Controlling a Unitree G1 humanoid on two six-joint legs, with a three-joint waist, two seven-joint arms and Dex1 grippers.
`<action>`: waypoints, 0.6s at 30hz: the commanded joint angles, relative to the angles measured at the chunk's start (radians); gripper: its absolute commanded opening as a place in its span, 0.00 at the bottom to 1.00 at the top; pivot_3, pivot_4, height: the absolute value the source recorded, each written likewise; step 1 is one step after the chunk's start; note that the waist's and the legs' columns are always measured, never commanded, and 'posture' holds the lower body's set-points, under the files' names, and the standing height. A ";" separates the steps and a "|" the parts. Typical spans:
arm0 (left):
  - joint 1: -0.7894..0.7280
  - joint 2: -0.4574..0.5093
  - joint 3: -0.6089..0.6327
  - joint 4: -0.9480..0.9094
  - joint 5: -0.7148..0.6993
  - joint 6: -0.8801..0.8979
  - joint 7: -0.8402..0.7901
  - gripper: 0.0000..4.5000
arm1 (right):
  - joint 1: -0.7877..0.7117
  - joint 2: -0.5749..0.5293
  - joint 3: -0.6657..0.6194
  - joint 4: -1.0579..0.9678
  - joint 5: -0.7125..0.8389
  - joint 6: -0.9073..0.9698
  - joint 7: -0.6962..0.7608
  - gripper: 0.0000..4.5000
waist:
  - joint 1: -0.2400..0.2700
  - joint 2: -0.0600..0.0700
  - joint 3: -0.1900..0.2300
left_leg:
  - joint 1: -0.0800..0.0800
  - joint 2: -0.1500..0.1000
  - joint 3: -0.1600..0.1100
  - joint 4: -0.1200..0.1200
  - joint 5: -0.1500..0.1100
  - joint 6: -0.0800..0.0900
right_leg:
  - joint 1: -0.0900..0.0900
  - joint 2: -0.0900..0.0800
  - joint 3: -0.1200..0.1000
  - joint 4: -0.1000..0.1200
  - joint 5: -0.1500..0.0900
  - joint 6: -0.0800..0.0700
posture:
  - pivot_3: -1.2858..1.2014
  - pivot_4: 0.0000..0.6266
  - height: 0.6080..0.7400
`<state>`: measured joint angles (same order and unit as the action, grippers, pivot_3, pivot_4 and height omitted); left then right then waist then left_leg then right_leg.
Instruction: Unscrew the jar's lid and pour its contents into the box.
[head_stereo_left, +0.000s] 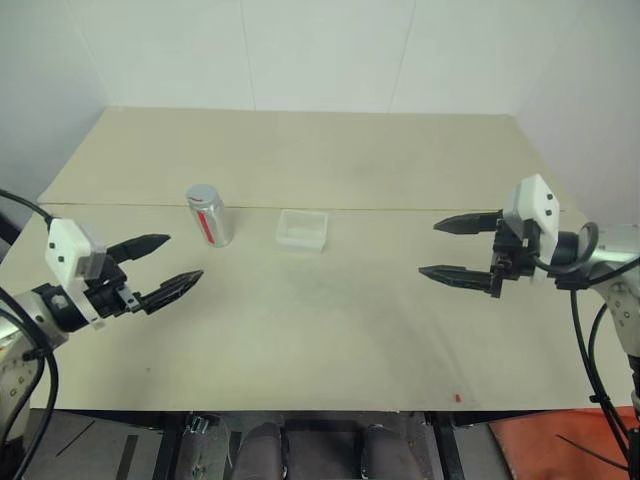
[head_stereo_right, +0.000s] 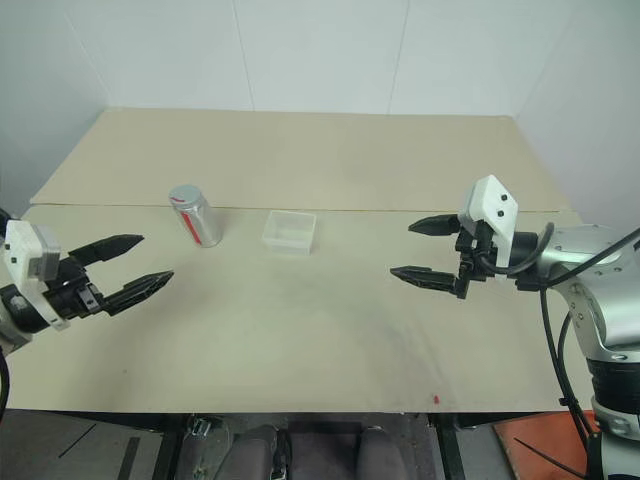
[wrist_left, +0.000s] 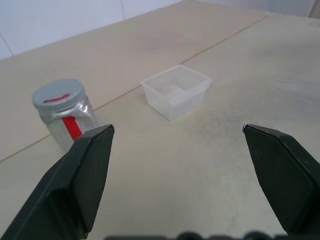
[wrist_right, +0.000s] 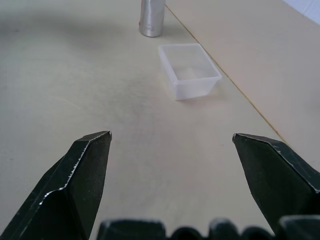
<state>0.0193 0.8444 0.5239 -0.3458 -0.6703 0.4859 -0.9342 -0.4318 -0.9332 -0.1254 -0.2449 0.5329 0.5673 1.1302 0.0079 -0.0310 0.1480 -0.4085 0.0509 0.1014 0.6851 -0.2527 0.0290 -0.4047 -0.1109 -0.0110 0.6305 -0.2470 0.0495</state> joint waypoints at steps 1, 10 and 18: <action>0.002 0.038 0.036 -0.014 -0.009 -0.019 -0.038 0.99 | 0.007 -0.016 -0.017 -0.014 -0.002 -0.030 0.014 1.00 | 0.000 0.000 0.000 | 0.000 0.000 0.000 0.000 0.000 0.000 | 0.000 0.000 0.000 0.000 0.000 0.000 | 0.52 0.24 1.00; -0.001 0.007 0.019 0.001 0.045 -0.036 0.031 0.99 | 0.022 0.001 -0.010 -0.034 -0.008 -0.027 -0.002 1.00 | 0.000 0.000 0.000 | 0.000 0.000 0.000 0.000 0.000 0.000 | 0.000 0.000 0.000 0.000 0.000 0.000 | 0.52 0.24 1.00; -0.033 -0.252 -0.120 -0.005 0.309 -0.097 0.438 0.99 | 0.023 0.018 0.009 -0.041 -0.011 -0.030 -0.012 1.00 | 0.003 -0.001 0.000 | 0.000 -0.001 -0.004 0.000 0.000 0.000 | 0.001 0.000 0.000 0.000 0.000 0.000 | 0.52 0.24 1.00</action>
<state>0.0098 0.6153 0.3999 -0.3346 -0.3958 0.4160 -0.5716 -0.4019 -0.9113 -0.0962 -0.2657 0.5198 0.5577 1.1180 0.0110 -0.0320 0.1480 -0.4088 0.0503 0.0964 0.6848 -0.2527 0.0291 -0.4040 -0.1112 -0.0110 0.6302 -0.2466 0.0496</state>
